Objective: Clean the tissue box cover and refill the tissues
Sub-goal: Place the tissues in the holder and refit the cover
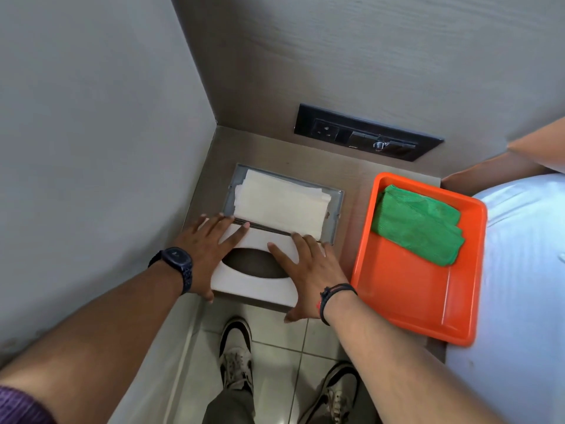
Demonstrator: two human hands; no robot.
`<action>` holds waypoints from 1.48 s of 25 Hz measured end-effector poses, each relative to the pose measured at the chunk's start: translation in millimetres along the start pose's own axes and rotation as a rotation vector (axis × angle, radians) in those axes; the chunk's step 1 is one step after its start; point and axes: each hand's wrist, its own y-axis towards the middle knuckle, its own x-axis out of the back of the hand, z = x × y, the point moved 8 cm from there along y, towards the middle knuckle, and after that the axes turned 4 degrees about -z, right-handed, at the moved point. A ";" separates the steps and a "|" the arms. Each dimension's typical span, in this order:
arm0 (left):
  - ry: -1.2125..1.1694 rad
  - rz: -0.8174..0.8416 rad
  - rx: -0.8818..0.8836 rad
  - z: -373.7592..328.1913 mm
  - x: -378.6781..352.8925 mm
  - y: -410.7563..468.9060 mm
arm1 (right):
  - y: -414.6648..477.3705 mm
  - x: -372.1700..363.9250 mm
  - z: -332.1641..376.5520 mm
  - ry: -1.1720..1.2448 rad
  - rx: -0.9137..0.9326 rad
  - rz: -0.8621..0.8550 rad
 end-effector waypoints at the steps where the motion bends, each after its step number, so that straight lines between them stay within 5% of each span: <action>1: 0.026 -0.012 0.010 -2.8 -0.1 -0.1 | -0.3 -3.9 -0.2 -0.037 -0.020 0.001; 15: 0.065 -0.195 -0.160 11.3 120.3 17.5 | -26.0 100.1 -53.2 -0.109 -0.042 -0.268; 37: -0.023 -0.222 -0.163 44.3 97.8 116.8 | 54.9 71.0 -109.6 0.015 -0.133 -0.138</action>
